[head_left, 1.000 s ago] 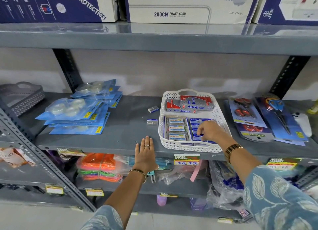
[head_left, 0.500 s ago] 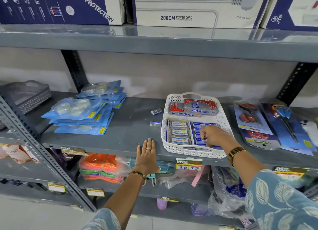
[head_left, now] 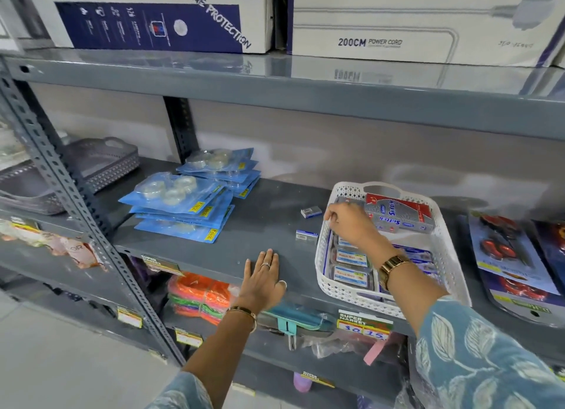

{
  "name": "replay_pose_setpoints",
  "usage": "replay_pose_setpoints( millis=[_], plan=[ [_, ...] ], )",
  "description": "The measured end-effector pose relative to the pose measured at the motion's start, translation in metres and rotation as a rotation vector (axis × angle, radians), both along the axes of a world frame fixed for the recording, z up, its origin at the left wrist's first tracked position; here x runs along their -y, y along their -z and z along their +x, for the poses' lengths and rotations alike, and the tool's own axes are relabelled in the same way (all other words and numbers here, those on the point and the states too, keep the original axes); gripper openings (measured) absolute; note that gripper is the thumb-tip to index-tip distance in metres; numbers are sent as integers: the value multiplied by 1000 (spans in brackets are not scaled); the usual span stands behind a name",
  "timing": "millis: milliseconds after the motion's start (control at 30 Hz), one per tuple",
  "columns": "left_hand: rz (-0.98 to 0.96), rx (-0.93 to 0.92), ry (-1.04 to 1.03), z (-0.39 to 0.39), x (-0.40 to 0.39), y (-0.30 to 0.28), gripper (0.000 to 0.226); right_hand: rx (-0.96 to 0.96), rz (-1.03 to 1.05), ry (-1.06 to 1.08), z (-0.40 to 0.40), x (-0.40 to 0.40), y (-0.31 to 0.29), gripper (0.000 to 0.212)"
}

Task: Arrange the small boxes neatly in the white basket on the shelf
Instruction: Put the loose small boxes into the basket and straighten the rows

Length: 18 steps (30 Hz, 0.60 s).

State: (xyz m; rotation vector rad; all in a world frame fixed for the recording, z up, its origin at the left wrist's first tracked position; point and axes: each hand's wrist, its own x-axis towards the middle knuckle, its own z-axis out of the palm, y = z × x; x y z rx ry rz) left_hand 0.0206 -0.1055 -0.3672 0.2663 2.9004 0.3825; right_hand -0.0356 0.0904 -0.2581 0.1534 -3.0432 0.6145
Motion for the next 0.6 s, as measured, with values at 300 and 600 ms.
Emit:
replay_pose_setpoints(
  millis=[300, 600],
  plan=[
    [-15, -8, -74, -16, 10, -3, 82, 67, 88, -175, -46, 42, 18, 28],
    [-75, 12, -97, -27, 3, 1, 85, 182, 289, -154, -70, 59, 41, 33]
  ],
)
